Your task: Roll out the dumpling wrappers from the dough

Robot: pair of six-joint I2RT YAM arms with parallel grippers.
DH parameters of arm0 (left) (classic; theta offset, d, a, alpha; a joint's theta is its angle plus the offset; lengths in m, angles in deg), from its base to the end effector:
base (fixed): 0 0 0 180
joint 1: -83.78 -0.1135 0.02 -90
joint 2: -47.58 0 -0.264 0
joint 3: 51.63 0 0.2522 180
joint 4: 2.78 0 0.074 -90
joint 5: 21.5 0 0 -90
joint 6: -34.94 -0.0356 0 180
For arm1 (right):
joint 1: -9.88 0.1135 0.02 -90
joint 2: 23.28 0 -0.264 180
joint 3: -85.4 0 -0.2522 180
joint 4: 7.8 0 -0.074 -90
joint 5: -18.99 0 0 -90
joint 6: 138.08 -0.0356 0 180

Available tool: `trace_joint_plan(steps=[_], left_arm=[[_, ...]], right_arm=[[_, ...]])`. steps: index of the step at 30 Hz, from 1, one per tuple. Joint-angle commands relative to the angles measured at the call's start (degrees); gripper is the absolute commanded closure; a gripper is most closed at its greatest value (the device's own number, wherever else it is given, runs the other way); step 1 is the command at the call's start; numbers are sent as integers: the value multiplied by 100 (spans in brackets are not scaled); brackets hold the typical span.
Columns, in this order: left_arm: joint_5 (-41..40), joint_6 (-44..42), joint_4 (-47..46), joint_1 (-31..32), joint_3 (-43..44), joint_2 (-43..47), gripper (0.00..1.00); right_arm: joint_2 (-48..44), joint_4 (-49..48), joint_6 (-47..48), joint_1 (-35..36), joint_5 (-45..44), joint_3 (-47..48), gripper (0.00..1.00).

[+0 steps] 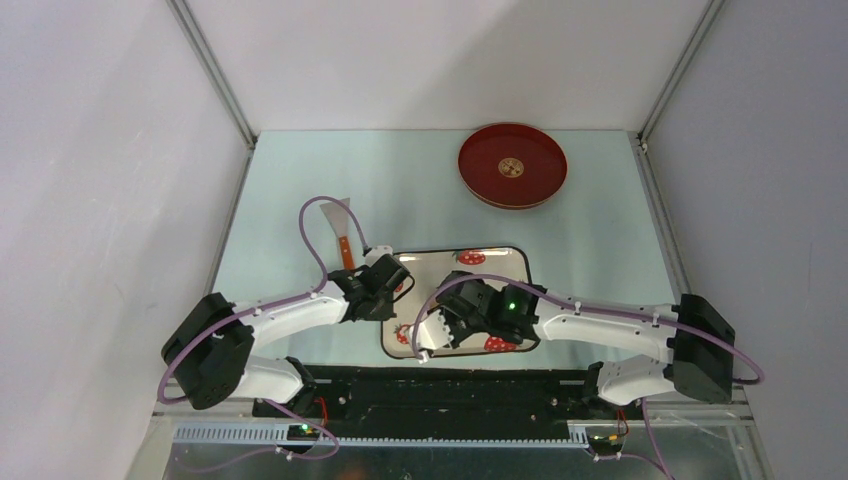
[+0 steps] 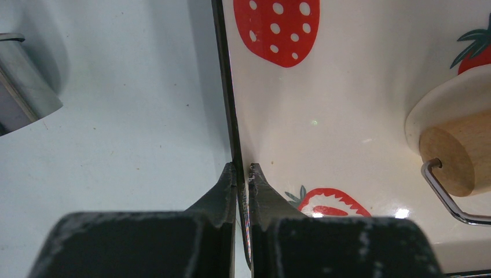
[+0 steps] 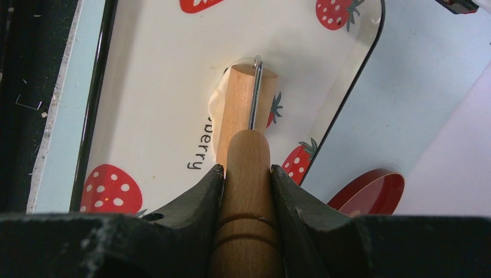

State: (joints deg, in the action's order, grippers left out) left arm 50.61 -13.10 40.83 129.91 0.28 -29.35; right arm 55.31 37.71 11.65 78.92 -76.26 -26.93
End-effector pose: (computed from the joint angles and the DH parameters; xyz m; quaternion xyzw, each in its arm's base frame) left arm 0.1660 -0.1569 0.1635 0.0065 0.9711 -0.0175 0.2379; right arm 0.1017 0.2565 0.2333 -0.8567 0.4254 -0.0203 0.2911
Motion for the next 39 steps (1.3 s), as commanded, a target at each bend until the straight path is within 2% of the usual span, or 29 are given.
trace_joint_plan(steps=[1,8,14,18,25,27,33,39], left_arm=[[-228,-196,680,-12,-403,-321,98],[-233,-215,676,-14,-395,-317,98],[-237,-212,680,-16,-404,-320,98],[-245,-205,680,-8,-414,-306,98],[-234,-189,673,-9,-418,-307,98],[-235,-196,673,-8,-414,-306,98],[-221,-188,681,-12,-429,-291,98],[-215,-188,678,-12,-434,-305,98]], right_arm=[[808,750,-483,-153,1425,-500,100],[1257,366,-600,-240,1305,-524,100],[1182,276,-590,-348,1284,-540,100],[824,423,-659,-329,1405,-621,100],[93,639,-1020,-183,1095,-775,100],[8,420,-1330,-196,686,-774,100],[-94,-151,-2338,-651,-1288,-468,100],[-535,-221,-2503,-886,-1491,-329,100]])
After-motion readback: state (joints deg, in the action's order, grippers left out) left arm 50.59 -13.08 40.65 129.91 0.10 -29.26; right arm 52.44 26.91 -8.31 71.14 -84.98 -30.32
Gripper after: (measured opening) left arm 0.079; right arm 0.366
